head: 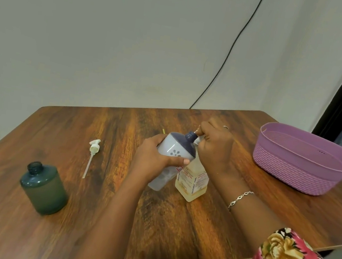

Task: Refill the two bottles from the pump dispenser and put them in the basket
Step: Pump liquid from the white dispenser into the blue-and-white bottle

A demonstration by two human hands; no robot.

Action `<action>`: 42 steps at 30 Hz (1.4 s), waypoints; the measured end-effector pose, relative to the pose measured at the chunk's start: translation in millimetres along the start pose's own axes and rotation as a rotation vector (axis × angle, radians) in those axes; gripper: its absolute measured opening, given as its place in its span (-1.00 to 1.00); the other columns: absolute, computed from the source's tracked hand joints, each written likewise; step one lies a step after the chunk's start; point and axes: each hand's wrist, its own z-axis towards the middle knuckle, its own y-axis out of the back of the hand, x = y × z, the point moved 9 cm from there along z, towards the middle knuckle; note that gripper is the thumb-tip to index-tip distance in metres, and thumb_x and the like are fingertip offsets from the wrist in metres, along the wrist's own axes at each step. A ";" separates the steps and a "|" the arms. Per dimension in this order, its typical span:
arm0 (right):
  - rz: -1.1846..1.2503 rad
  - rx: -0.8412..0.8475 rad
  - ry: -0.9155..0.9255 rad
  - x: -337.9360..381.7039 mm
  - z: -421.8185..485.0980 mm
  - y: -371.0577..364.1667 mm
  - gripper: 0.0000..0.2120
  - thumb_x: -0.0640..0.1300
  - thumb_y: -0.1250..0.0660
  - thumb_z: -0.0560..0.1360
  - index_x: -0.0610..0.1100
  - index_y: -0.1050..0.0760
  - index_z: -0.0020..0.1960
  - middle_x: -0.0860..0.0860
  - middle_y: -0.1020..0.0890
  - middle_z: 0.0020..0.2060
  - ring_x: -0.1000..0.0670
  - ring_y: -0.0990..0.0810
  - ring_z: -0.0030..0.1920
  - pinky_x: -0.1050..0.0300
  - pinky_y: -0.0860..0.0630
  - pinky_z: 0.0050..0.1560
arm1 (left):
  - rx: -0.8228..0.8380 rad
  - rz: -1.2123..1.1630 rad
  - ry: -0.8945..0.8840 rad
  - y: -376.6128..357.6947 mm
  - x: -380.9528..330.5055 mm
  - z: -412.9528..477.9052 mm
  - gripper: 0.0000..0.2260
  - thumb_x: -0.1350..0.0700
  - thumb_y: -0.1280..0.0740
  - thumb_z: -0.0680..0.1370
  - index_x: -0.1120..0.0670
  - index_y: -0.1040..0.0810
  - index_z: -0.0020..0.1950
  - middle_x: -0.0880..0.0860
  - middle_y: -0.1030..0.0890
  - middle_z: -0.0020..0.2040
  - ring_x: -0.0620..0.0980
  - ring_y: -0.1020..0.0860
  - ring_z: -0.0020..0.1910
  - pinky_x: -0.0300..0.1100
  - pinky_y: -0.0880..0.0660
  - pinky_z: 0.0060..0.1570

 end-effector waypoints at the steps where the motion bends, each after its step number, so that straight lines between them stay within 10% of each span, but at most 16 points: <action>1: -0.009 0.003 -0.009 -2.6 0.3 -1.3 -0.82 -0.49 -0.22 0.21 -0.24 -0.42 -0.43 -0.08 -0.45 -0.46 0.00 -0.34 -0.43 0.29 -0.14 -0.40 | -0.001 0.003 0.002 -0.1 0.1 0.1 -0.49 -0.03 -0.58 0.23 0.00 -0.53 0.12 -0.03 -0.60 -0.04 -0.03 -0.56 -0.06 -0.03 -0.57 -0.07; 9: 0.136 0.069 -0.179 -12.9 8.4 2.5 -0.82 -0.42 -0.18 0.31 -0.24 -0.50 -0.36 -0.10 -0.54 -0.39 -0.11 -0.49 -0.34 0.05 -0.43 -0.33 | 0.000 0.017 -0.001 3.6 -8.7 -1.2 -0.55 0.01 -0.56 0.25 0.03 -0.51 0.07 -0.02 -0.58 -0.10 -0.01 -0.56 -0.10 -0.04 -0.54 -0.10; 20: 0.016 0.044 -0.080 -7.5 0.2 -4.9 -0.82 -0.49 -0.19 0.22 -0.26 -0.41 -0.44 -0.10 -0.46 -0.47 -0.03 -0.37 -0.43 0.20 -0.21 -0.41 | 0.017 0.049 -0.012 1.1 -6.6 -0.6 -0.54 0.00 -0.56 0.27 0.02 -0.50 0.09 -0.01 -0.58 -0.06 -0.01 -0.55 -0.09 -0.02 -0.56 -0.07; 42: 0.204 0.009 -0.093 -3.1 -0.4 9.5 -0.69 -0.21 -0.04 0.35 -0.28 -0.54 -0.30 -0.11 -0.57 -0.34 -0.07 -0.52 -0.32 0.14 -0.43 -0.32 | 0.011 0.019 -0.011 5.0 -12.8 -1.7 -0.59 0.03 -0.56 0.27 -0.02 -0.48 0.02 -0.08 -0.54 -0.12 -0.07 -0.52 -0.13 -0.13 -0.50 -0.14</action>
